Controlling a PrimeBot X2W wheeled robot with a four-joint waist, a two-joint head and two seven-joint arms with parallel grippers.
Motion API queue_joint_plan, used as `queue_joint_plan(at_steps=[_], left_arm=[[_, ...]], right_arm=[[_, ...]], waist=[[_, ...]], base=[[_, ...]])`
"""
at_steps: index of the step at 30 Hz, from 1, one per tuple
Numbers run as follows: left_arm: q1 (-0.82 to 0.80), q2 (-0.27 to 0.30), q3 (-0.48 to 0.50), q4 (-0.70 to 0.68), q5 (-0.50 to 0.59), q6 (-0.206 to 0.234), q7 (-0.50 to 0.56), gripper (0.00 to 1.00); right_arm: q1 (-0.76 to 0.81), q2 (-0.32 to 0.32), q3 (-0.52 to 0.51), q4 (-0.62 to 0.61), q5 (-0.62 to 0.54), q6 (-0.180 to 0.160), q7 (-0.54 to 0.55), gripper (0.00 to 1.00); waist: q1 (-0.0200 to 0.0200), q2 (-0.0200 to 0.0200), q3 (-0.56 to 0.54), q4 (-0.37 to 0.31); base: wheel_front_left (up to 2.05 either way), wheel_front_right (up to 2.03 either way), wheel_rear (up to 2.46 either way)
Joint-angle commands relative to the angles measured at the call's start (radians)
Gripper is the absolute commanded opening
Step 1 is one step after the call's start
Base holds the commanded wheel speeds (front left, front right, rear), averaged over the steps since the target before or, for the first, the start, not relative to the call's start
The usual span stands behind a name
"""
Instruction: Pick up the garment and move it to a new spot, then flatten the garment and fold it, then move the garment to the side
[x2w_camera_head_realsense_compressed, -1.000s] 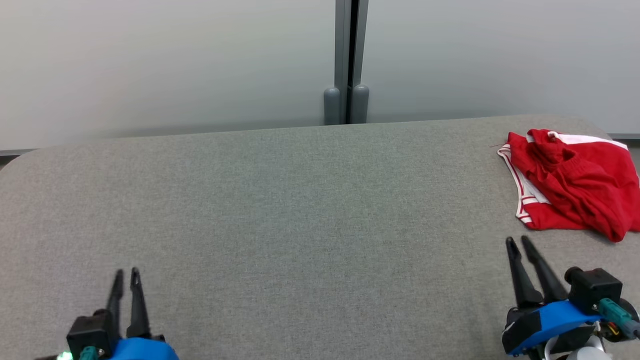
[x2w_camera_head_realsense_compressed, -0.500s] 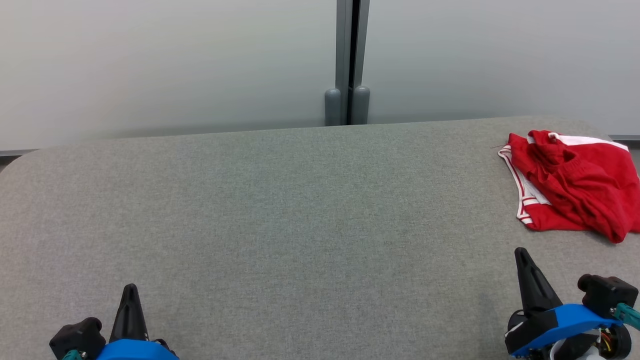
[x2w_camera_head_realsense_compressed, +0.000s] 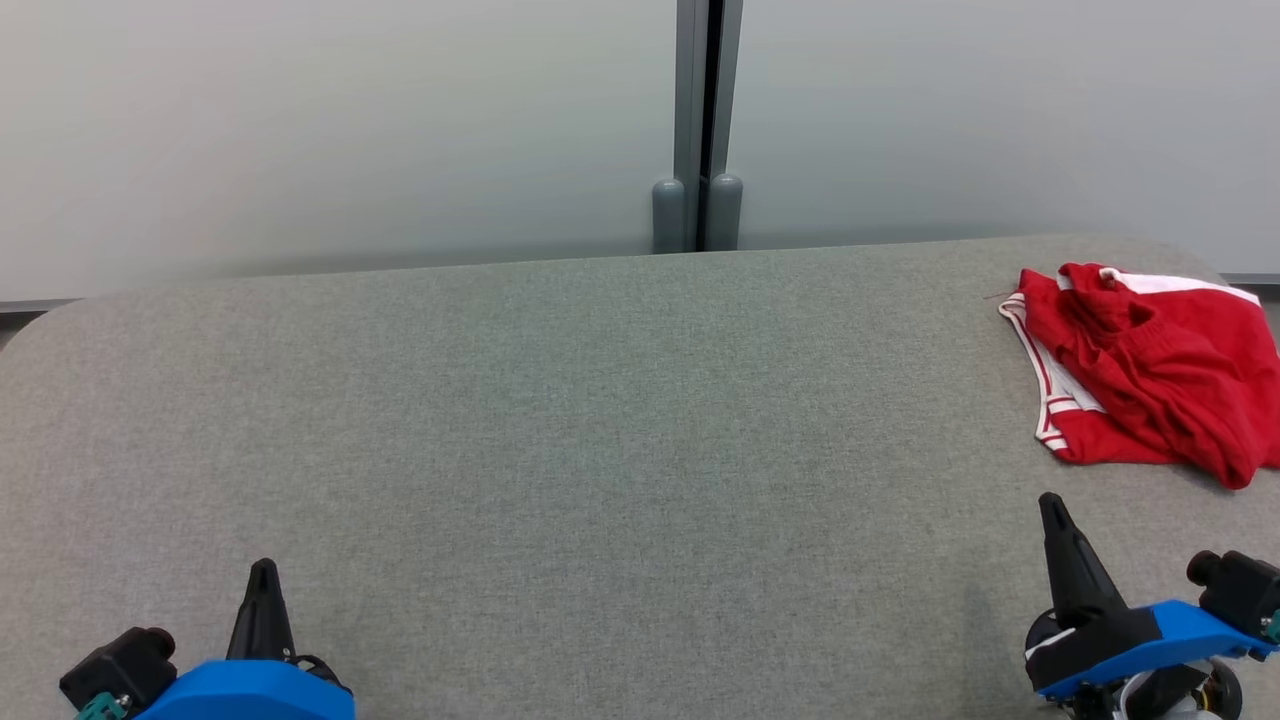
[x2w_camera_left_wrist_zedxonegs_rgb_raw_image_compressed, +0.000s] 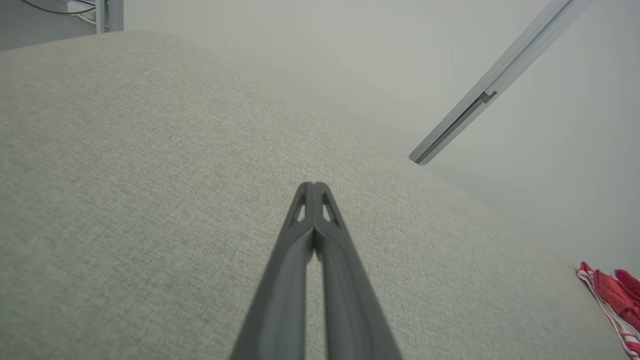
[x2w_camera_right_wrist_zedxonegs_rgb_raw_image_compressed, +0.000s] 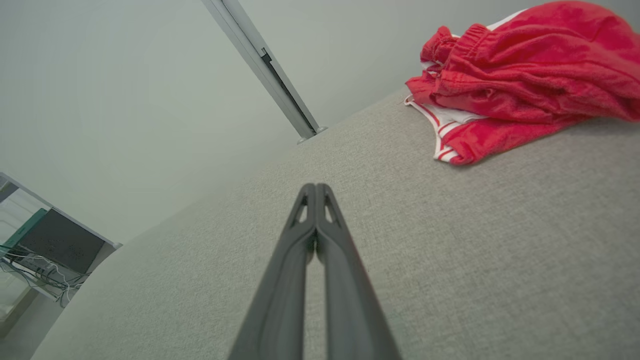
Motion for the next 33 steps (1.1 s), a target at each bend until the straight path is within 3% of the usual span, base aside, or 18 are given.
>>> queue_joint_plan(at_steps=[1,33], left_arm=[[-0.034,0.002,0.014,-0.016,-0.024,-0.007,0.005,0.00],[-0.076,-0.040,0.075,-0.024,-0.416,-0.081,0.100,0.00]], right_arm=[[-0.019,0.000,-0.006,-0.020,0.028,0.000,0.004,0.00],[-0.029,0.018,-0.033,-0.038,0.441,0.000,0.090,0.00]], waist=[[0.0000,0.0000,0.000,0.000],[-0.0001,0.0000,-0.007,0.008]], base=[[0.00,0.00,0.00],[0.00,0.00,0.00]])
